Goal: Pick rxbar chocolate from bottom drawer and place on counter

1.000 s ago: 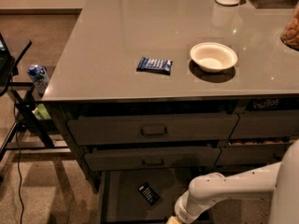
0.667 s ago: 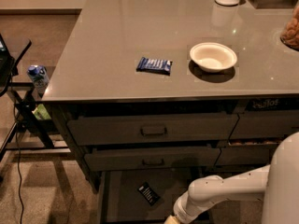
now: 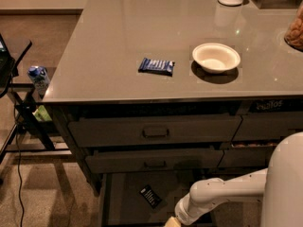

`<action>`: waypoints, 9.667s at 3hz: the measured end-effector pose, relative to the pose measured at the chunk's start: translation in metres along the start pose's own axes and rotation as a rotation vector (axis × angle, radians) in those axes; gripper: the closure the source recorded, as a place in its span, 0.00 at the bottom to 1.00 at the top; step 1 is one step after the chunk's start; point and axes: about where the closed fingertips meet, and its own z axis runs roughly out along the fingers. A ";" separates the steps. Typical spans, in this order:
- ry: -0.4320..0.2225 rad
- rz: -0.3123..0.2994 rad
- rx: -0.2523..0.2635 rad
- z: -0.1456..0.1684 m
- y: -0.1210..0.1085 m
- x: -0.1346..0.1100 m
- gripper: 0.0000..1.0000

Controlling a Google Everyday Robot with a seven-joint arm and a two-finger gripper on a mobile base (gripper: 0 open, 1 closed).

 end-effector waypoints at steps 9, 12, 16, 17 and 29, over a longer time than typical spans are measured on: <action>-0.291 0.070 0.066 0.123 -0.053 -0.075 0.00; -0.393 0.095 0.061 0.183 -0.082 -0.103 0.00; -0.467 -0.006 0.085 0.184 -0.088 -0.144 0.00; -0.449 0.007 0.108 0.193 -0.106 -0.135 0.00; -0.442 0.036 0.118 0.193 -0.110 -0.136 1.00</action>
Offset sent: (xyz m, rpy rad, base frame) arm 0.0459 0.0370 -0.0537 0.0506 -0.1365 -0.1550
